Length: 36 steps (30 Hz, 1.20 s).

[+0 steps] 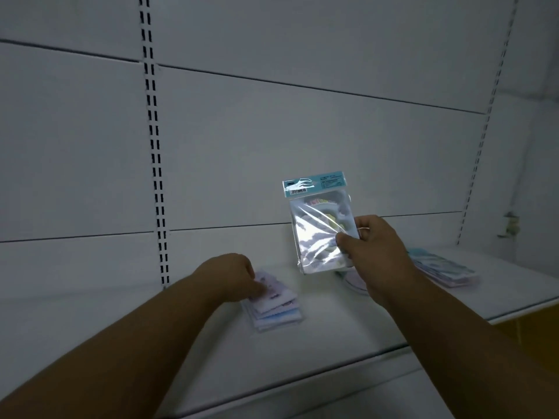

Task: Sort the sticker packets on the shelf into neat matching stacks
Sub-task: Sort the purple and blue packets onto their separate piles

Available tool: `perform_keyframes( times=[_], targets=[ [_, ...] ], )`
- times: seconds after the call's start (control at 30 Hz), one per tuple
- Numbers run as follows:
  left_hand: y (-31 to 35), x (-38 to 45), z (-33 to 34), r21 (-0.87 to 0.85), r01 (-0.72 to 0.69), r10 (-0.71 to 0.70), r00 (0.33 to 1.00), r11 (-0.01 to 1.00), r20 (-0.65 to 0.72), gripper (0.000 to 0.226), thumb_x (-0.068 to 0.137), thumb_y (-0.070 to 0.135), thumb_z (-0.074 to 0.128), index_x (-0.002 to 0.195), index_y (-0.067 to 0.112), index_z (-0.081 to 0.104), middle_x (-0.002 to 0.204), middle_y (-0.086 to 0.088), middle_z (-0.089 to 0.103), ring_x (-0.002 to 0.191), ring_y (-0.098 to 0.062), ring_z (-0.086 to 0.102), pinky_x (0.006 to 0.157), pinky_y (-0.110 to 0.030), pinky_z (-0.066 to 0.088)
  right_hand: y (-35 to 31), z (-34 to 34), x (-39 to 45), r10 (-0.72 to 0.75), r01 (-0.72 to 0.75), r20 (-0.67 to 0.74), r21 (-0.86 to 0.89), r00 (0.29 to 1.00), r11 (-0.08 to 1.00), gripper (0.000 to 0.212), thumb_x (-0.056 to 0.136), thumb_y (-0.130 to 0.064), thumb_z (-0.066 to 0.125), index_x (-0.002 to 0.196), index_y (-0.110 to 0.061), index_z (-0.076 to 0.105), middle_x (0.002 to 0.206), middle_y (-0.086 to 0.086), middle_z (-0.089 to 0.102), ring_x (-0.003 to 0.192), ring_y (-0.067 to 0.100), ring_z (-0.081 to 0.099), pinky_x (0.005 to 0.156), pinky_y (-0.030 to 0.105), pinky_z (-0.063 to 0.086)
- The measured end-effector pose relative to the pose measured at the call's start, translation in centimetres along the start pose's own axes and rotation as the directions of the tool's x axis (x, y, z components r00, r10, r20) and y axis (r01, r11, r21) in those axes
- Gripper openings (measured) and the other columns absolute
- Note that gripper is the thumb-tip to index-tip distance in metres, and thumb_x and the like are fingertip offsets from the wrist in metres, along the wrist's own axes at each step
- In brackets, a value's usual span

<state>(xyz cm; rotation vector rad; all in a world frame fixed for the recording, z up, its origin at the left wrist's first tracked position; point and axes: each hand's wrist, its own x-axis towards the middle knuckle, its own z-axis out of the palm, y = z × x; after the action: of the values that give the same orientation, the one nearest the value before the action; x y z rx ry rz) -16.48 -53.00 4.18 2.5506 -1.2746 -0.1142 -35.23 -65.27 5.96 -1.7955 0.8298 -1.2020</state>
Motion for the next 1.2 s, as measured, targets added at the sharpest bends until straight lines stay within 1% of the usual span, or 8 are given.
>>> perform_keyframes(
  times=[0.1, 0.23, 0.53, 0.7, 0.83, 0.93, 1.03, 1.2],
  targets=[
    [1.6, 1.1, -0.8, -0.266, -0.107, 0.056, 0.980, 0.958, -0.192, 0.029, 0.090, 0.040, 0.061, 0.106, 0.018, 0.070, 0.104, -0.001, 0.069, 0.082, -0.015, 0.061, 0.076, -0.027, 0.047, 1.0, -1.0, 0.7, -0.003, 0.003, 0.024, -0.002, 1.000, 1.000, 0.021, 0.085, -0.020, 0.066, 0.104, -0.018, 0.059, 0.096, 0.006, 0.070, 0.082, 0.023, 0.070, 0.077, 0.044, 0.060],
    [7.4, 3.3, -1.1, -0.829, -0.176, 0.052, 0.983, 0.531, -0.175, 0.027, 0.095, 0.037, 0.056, 0.104, 0.013, 0.067, 0.093, -0.006, 0.072, 0.074, -0.021, 0.066, 0.072, -0.037, 0.055, 2.5, -3.7, 2.2, -0.002, 0.002, 0.050, 0.009, 0.999, 1.000, 0.019, 0.085, -0.014, 0.067, 0.102, -0.017, 0.060, 0.094, 0.004, 0.072, 0.079, 0.019, 0.072, 0.077, 0.045, 0.060],
    [24.0, 11.0, 4.4, -0.924, -0.104, 0.063, 0.994, 0.367, -0.087, 0.017, 0.092, 0.016, 0.064, 0.095, -0.001, 0.067, 0.074, -0.015, 0.069, 0.061, -0.021, 0.063, 0.059, -0.031, 0.057, 7.6, -17.3, 10.4, -0.076, 0.103, 0.076, -0.490, 0.994, 0.866, 0.014, 0.084, -0.029, 0.069, 0.089, -0.016, 0.070, 0.080, 0.002, 0.072, 0.070, 0.017, 0.068, 0.070, 0.037, 0.059],
    [31.8, 15.5, 8.4, -0.894, 0.016, -0.034, 0.999, 0.448, 0.001, 0.015, 0.091, 0.017, 0.066, 0.086, 0.004, 0.062, 0.071, -0.014, 0.068, 0.057, -0.020, 0.064, 0.057, -0.032, 0.058, 11.3, -22.7, 16.5, -0.027, 0.098, 0.109, -0.726, 0.994, 0.680, 0.028, 0.083, -0.035, 0.068, 0.071, -0.010, 0.070, 0.067, 0.004, 0.064, 0.057, 0.013, 0.053, 0.048, 0.024, 0.036],
    [34.4, 18.5, 11.7, -0.679, -0.004, -0.065, 0.995, 0.734, -0.076, 0.025, 0.086, 0.025, 0.069, 0.079, 0.001, 0.068, 0.073, -0.015, 0.075, 0.069, -0.028, 0.074, 0.069, -0.040, 0.063, 15.2, -23.8, 19.7, 0.066, 0.081, 0.156, -0.774, 0.986, 0.627, 0.033, 0.082, -0.036, 0.068, 0.069, -0.006, 0.061, 0.058, 0.003, 0.051, 0.053, 0.014, 0.046, 0.045, 0.024, 0.030],
    [35.2, 19.3, 13.5, -0.426, -0.002, -0.027, 0.998, 0.905, -0.062, 0.028, 0.085, 0.029, 0.067, 0.076, 0.003, 0.069, 0.065, -0.005, 0.072, 0.059, -0.020, 0.070, 0.064, -0.029, 0.060, 17.7, -23.9, 20.8, 0.129, 0.101, 0.218, -0.797, 0.967, 0.596, 0.037, 0.081, -0.037, 0.069, 0.061, -0.015, 0.048, 0.056, -0.001, 0.042, 0.051, 0.012, 0.042, 0.044, 0.024, 0.027],
    [35.8, 19.4, 14.4, -0.125, -0.008, -0.006, 0.994, 0.992, -0.112, 0.031, 0.084, 0.037, 0.068, 0.094, 0.008, 0.065, 0.092, -0.008, 0.068, 0.083, -0.021, 0.064, 0.065, -0.026, 0.046, 18.8, -23.8, 21.2, 0.133, 0.140, 0.264, -0.801, 0.955, 0.582, 0.042, 0.082, -0.034, 0.068, 0.057, -0.018, 0.040, 0.055, -0.003, 0.038, 0.049, 0.008, 0.037, 0.043, 0.023, 0.025],
    [36.0, 18.9, 14.9, -0.066, -0.014, -0.001, 0.976, 0.998, -0.219, 0.049, 0.085, 0.043, 0.066, 0.119, 0.009, 0.056, 0.125, -0.010, 0.061, 0.115, -0.026, 0.057, 0.088, -0.030, 0.045, 18.1, -23.2, 20.5, 0.077, 0.229, 0.306, -0.835, 0.949, 0.500, 0.019, 0.086, -0.028, 0.064, 0.078, -0.015, 0.053, 0.083, 0.002, 0.058, 0.079, 0.020, 0.056, 0.062, 0.025, 0.040]
  ],
)
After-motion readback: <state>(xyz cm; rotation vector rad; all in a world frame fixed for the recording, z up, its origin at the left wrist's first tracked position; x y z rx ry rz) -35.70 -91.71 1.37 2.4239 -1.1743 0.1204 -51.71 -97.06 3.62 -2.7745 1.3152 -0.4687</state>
